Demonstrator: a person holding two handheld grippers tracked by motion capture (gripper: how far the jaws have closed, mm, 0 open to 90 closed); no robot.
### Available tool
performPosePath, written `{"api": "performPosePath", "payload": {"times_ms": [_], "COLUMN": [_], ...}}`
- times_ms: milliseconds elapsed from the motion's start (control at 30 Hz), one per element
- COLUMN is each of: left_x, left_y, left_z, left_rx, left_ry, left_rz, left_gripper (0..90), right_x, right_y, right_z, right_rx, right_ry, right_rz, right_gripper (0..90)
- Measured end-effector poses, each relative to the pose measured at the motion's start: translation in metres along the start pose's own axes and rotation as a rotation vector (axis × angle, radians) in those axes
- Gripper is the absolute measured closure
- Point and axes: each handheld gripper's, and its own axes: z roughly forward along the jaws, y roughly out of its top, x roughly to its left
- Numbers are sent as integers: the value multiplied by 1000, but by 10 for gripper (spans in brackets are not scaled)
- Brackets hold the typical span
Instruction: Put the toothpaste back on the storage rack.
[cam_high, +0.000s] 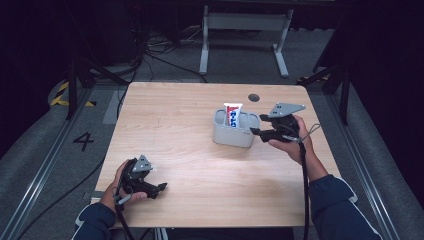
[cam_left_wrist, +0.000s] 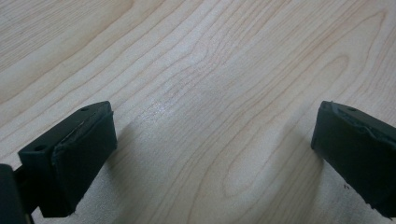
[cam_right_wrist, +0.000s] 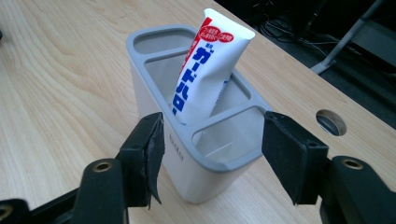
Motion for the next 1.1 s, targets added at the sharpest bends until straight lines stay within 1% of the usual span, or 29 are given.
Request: {"api": "performPosePath", "payload": {"times_ms": [200, 300, 333, 433, 533, 567, 600, 667, 733, 800, 833, 867, 900, 933, 967, 1000, 1033, 1067, 1100], "left_x": [0, 0, 0, 0, 0, 0, 0, 0, 0, 0, 0, 0, 0, 0, 0, 0, 0, 0, 0], "left_y": [0, 0, 0, 0, 0, 0, 0, 0, 0, 0, 0, 0, 0, 0, 0, 0, 0, 0, 1], "left_z": [0, 0, 0, 1, 1, 1, 1, 0, 1, 1, 0, 0, 0, 0, 1, 1, 1, 1, 1], "left_rx": [0, 0, -1, -4, -4, -4, -4, -3, -4, -4, -2, -3, -3, -3, -4, -4, -4, -4, -2], "left_ry": [0, 0, -1, -2, -2, -2, -2, 1, -2, -2, 2, 2, 2, 2, -2, -2, -4, -4, -3], "left_rz": [0, -1, -5, -6, -6, -6, -6, -3, -6, -6, -4, -4, -5, -5, -8, -8, -4, -4, -3], "left_gripper": [5, 5, 5, 5, 5, 5, 5, 5, 5, 5, 5, 5, 5, 5, 5, 5, 4, 4, 4], "right_x": [10, 14, 16, 19, 22, 22, 23, 25, 26, 27, 28, 28, 28, 28, 29, 29, 30, 30, 30], "right_y": [-11, -19, -24, -33, -44, -44, -48, -57, -65, -72, -75, -81, -90, -90, -99, -99, -111, -111, -121], "right_z": [-16, -21, -24, -27, -31, -31, -32, -35, -37, -40, -41, -42, -45, -45, -47, -47, -49, -49, -51], "right_rx": [19, 26, 32, 42, 53, 53, 54, 65, 71, 81, 82, 85, 88, 88, 90, 90, 104, 104, 114], "right_ry": [-25, -26, -31, -33, -37, -37, -38, -52, -51, -65, -62, -60, -64, -64, -60, -60, -68, -68, -64], "right_rz": [-53, -66, -71, -72, -88, -88, -86, -89, -84, -91, -89, -89, -80, -80, -70, -70, -61, -61, -52], "right_gripper": [367, 356, 352, 345, 332, 332, 327, 320, 316, 314, 314, 313, 312, 312, 311, 311, 308, 308, 304]}}
